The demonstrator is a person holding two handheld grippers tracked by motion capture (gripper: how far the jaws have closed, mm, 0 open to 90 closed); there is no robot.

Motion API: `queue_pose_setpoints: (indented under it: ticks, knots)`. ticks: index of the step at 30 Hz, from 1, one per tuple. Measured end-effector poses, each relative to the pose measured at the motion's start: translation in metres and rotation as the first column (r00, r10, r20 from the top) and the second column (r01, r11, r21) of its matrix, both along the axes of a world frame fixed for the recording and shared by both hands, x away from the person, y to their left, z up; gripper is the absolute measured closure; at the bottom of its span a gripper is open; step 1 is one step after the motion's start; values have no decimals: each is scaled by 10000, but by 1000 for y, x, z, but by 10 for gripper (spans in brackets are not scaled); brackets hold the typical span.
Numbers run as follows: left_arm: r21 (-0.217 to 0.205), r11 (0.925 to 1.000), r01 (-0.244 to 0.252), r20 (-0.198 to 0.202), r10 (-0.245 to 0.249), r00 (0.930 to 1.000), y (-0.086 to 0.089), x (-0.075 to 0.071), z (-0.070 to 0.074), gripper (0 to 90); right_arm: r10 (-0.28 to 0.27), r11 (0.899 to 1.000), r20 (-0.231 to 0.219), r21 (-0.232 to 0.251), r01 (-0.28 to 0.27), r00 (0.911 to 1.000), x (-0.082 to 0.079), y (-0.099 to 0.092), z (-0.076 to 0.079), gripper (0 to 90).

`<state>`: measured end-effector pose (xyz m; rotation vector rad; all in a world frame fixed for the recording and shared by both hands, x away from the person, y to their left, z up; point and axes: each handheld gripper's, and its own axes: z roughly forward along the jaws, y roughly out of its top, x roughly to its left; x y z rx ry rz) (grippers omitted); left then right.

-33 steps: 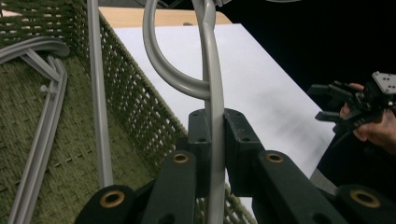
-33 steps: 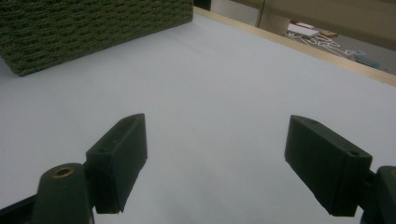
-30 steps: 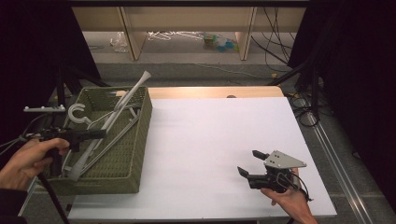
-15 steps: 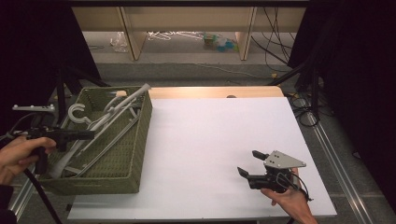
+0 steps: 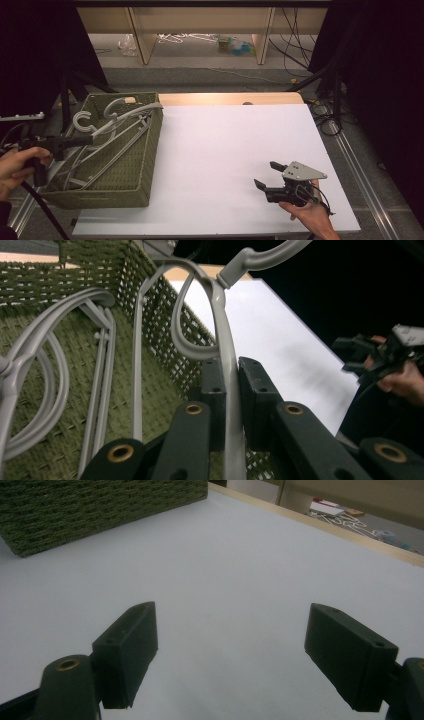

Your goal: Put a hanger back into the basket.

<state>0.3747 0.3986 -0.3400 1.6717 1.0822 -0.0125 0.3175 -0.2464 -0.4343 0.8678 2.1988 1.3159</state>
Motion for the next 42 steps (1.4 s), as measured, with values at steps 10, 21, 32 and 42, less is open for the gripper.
queue_pose_setpoints:
  ticks: [10, 21, 32, 42]
  knots:
    - [-450, 9985, -311, 456, 331, 9984, 10, -4, 12, 816, 2, 10000, 24, -32, -2, 10000, 1, 0, 0, 220]
    - [-226, 9967, -774, 346, 782, 9963, 24, -8, 14, 817, 14, 10000, 37, -2, -14, 10000, 0, 1, 0, 221]
    - [65, 9983, -571, -379, 574, 9976, 13, 15, -15, 815, 15, 10000, 96, 20, -15, 10000, 0, 1, 1, 221]
    - [670, 9924, -1029, -432, 1059, 9934, 8, 20, -36, 799, 8, 10000, 84, 0, -8, 10000, 1, 1, 0, 221]
